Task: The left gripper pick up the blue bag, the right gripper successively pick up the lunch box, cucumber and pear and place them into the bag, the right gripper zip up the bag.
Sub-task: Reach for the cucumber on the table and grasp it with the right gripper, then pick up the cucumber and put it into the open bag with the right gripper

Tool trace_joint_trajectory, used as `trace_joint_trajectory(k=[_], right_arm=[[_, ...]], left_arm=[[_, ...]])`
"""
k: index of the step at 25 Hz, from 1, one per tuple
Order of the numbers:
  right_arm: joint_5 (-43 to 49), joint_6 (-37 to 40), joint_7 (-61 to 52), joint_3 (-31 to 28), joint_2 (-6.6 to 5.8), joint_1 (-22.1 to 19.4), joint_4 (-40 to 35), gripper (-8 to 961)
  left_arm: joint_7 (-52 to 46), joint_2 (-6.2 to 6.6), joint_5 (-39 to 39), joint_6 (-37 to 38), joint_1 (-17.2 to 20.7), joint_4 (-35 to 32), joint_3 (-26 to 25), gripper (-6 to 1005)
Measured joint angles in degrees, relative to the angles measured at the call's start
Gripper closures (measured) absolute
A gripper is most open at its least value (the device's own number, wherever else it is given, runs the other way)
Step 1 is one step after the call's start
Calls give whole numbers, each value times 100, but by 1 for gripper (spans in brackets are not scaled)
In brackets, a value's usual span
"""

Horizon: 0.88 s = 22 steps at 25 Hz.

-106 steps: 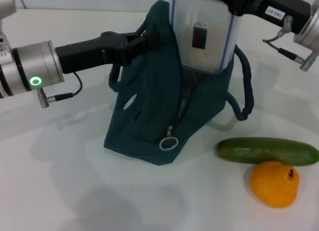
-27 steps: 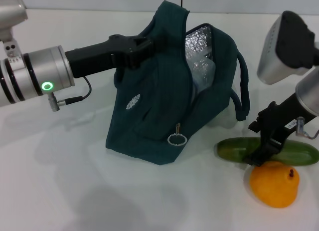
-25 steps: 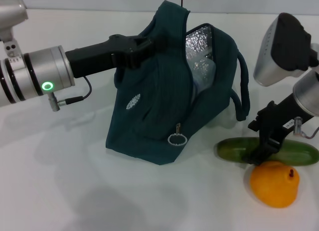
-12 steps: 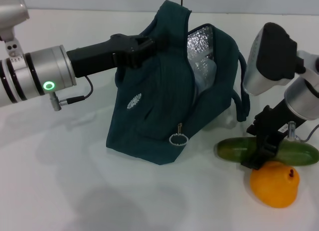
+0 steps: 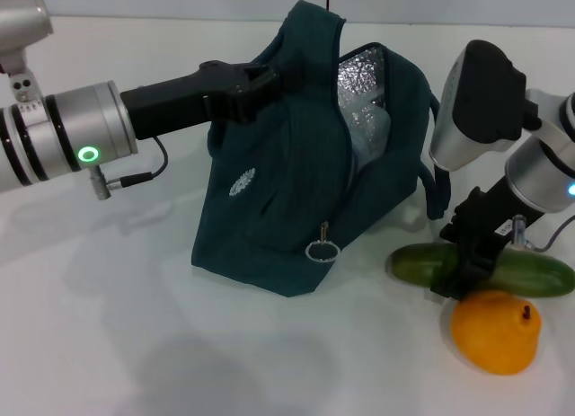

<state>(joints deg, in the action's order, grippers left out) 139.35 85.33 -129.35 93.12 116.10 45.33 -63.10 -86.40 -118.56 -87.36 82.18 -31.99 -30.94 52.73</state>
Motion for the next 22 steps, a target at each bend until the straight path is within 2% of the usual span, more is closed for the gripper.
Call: trace_joint_trajectory(k=[7, 13, 17, 22], right_arm=[[14, 1, 18, 5, 0, 18, 5, 156], [-2, 14, 106, -163, -45, 13, -79, 333], [-94, 347, 599, -1002, -58, -207, -295, 332], [-640, 1189, 1701, -2340, -79, -733, -737, 325]], left_arm=[[53, 12, 0, 0, -7, 0, -7, 960], [53, 30, -1, 0, 22, -5, -35, 959], [81, 35, -1, 0, 59, -6, -185, 959], [151, 27, 34, 17, 106, -27, -312, 959]])
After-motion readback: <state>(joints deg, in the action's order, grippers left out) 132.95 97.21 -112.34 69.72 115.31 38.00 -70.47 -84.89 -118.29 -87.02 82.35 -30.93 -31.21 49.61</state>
